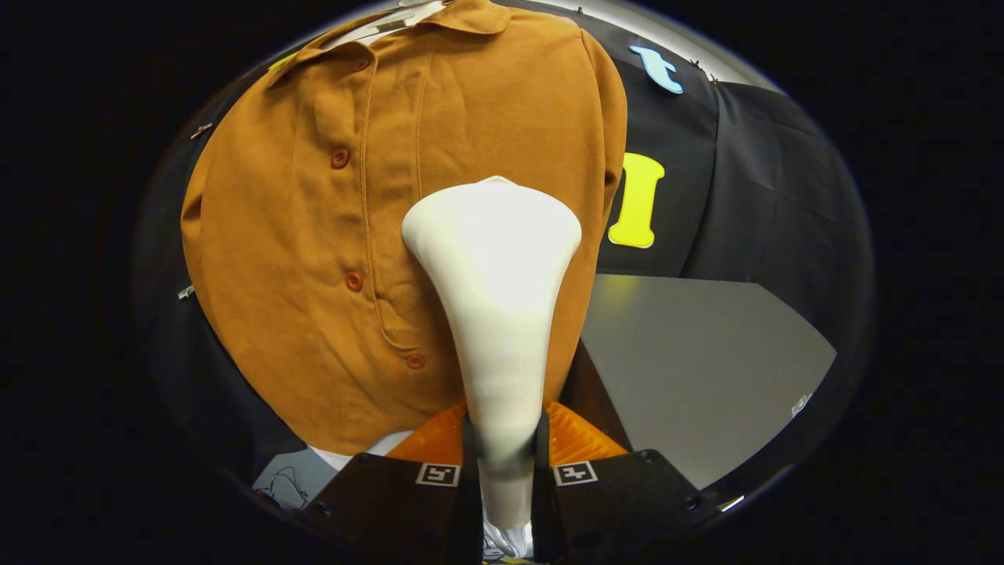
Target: Iron the clothes twice with a garment steamer, once on the left side and once on the right side.
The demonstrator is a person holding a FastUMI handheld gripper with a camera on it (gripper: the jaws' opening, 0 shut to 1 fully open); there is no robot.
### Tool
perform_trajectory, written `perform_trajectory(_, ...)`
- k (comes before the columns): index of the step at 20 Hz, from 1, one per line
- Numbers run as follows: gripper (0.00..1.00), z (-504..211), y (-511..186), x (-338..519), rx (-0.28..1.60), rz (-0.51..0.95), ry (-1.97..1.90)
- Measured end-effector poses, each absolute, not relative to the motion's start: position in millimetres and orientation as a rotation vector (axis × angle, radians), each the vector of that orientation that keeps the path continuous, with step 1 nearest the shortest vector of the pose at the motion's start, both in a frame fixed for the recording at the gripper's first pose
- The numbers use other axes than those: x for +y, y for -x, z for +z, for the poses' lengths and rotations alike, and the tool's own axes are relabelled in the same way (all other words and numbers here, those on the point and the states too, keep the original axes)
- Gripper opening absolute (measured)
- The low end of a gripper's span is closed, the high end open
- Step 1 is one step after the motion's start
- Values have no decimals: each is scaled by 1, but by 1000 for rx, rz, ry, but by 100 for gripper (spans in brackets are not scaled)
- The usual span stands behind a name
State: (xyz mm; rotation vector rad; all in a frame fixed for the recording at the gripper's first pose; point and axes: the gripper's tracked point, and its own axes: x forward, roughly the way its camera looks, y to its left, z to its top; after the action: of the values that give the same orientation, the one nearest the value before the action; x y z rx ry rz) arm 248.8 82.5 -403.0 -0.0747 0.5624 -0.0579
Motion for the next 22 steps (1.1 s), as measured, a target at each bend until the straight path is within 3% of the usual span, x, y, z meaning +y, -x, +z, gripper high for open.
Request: perform_trajectory(22,28,-567,-180,91,703,-83,91)
